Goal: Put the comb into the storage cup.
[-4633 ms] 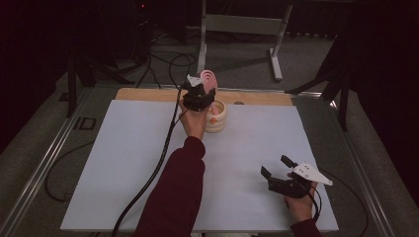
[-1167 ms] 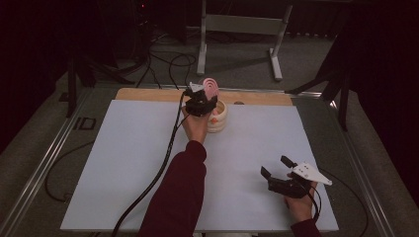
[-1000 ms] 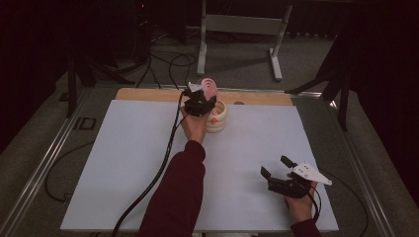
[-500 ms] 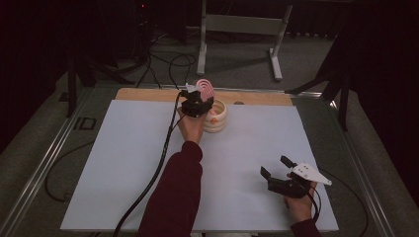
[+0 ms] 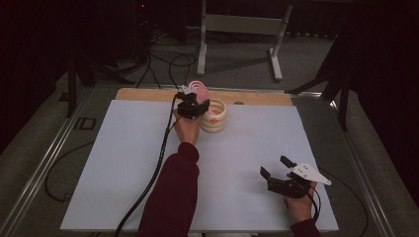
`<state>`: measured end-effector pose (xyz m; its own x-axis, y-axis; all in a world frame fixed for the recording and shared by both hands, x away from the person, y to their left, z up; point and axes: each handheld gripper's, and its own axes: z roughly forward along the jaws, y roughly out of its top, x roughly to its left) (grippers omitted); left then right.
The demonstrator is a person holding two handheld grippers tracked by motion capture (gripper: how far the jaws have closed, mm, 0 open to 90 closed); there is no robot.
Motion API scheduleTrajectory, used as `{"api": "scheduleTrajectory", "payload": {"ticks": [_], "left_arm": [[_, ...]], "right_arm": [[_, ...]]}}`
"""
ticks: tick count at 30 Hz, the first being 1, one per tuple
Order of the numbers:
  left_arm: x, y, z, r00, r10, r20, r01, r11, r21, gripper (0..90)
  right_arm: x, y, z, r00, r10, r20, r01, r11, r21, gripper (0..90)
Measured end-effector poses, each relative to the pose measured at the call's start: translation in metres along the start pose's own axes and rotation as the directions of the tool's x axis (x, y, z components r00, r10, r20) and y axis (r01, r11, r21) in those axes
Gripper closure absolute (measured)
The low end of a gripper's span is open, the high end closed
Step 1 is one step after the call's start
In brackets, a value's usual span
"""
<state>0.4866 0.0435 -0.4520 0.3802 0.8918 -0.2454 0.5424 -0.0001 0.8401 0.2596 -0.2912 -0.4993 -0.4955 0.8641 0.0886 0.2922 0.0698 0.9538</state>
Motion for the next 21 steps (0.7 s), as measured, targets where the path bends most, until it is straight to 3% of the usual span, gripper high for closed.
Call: {"api": "scheduleTrajectory", "payload": {"ticks": [12,19,21], "left_arm": [[-0.001,0.002,-0.005,0.9999,0.01,-0.007,-0.011,0.9997,-0.02,47.8],[-0.001,0.005,-0.011,0.9999,0.011,-0.003,-0.011,0.9989,-0.046,39.7],[0.0,0.008,-0.014,1.0,0.005,-0.008,-0.006,0.9983,-0.057,33.9]], "right_arm": [[0.0,0.0,0.0,1.0,-0.001,-0.002,0.001,1.0,0.002,8.9],[0.001,0.0,0.001,1.0,-0.001,-0.003,0.001,1.0,0.003,8.9],[0.001,0.0,0.001,1.0,-0.001,-0.004,0.001,1.0,0.004,9.0]]}}
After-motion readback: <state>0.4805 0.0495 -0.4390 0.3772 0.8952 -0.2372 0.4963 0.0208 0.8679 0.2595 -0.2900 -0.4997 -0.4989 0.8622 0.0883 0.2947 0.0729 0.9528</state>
